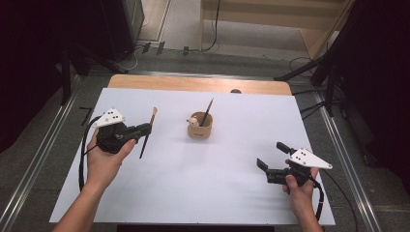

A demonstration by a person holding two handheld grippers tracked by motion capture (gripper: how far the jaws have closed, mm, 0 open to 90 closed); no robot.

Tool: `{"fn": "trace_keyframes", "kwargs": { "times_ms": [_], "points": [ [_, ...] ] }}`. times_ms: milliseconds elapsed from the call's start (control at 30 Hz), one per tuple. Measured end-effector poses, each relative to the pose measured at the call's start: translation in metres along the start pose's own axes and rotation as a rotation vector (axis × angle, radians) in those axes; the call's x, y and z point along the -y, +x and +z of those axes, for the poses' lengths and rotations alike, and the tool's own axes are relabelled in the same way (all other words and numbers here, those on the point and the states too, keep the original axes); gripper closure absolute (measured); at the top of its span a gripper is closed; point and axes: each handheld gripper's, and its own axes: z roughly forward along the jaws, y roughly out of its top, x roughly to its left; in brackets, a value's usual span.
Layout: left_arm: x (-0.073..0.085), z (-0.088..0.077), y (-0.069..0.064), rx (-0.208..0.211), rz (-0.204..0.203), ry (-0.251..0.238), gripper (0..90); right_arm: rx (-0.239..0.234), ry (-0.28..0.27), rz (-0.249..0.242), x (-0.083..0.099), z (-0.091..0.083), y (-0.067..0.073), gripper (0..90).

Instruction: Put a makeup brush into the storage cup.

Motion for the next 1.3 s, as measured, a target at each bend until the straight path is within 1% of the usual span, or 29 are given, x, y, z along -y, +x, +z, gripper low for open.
{"fn": "trace_keyframes", "kwargs": {
  "times_ms": [100,300,367,467,567,633,767,800,933,967,1033,1300],
  "points": [
    [-0.001,0.001,-0.001,0.003,0.002,-0.026,85.5,0.002,-0.01,-0.001,0.0,-0.001,0.0,7.4],
    [-0.005,0.004,-0.004,0.004,0.002,-0.063,85.5,0.024,-0.027,0.011,0.001,-0.004,-0.002,7.0],
    [-0.006,0.005,-0.006,0.011,0.002,-0.071,85.5,0.012,-0.029,0.015,0.001,-0.005,-0.003,7.0],
    [-0.006,0.007,-0.006,0.026,-0.005,-0.09,85.5,0.015,-0.032,0.012,0.001,-0.006,-0.003,7.0],
    [-0.007,0.008,-0.008,0.021,-0.002,-0.111,85.5,0.007,-0.033,0.01,0.001,-0.007,-0.004,7.6],
    [-0.008,0.008,-0.009,0.018,-0.001,-0.115,85.5,-0.006,-0.039,0.003,0.001,-0.006,-0.004,9.1],
    [-0.009,0.01,-0.009,0.016,-0.001,-0.125,85.5,0.009,-0.035,0.004,0.001,-0.005,-0.003,8.8],
    [-0.009,0.01,-0.009,0.015,-0.004,-0.135,85.5,0.015,-0.032,0.006,0.001,-0.004,-0.003,8.8],
    [-0.011,0.01,-0.009,0.015,-0.008,-0.157,85.5,0.016,-0.03,0.004,0.002,-0.004,-0.002,8.3],
    [-0.012,0.01,-0.01,0.012,0.002,-0.16,85.5,0.018,-0.031,0.008,0.002,-0.004,-0.002,8.2],
    [-0.013,0.011,-0.011,0.01,0.006,-0.169,85.5,0.021,-0.031,0.009,0.002,-0.004,-0.002,8.2],
    [-0.018,0.018,-0.013,0.007,-0.003,-0.231,85.5,0.025,-0.035,0.0,0.001,-0.005,-0.001,8.3]
  ]
}}
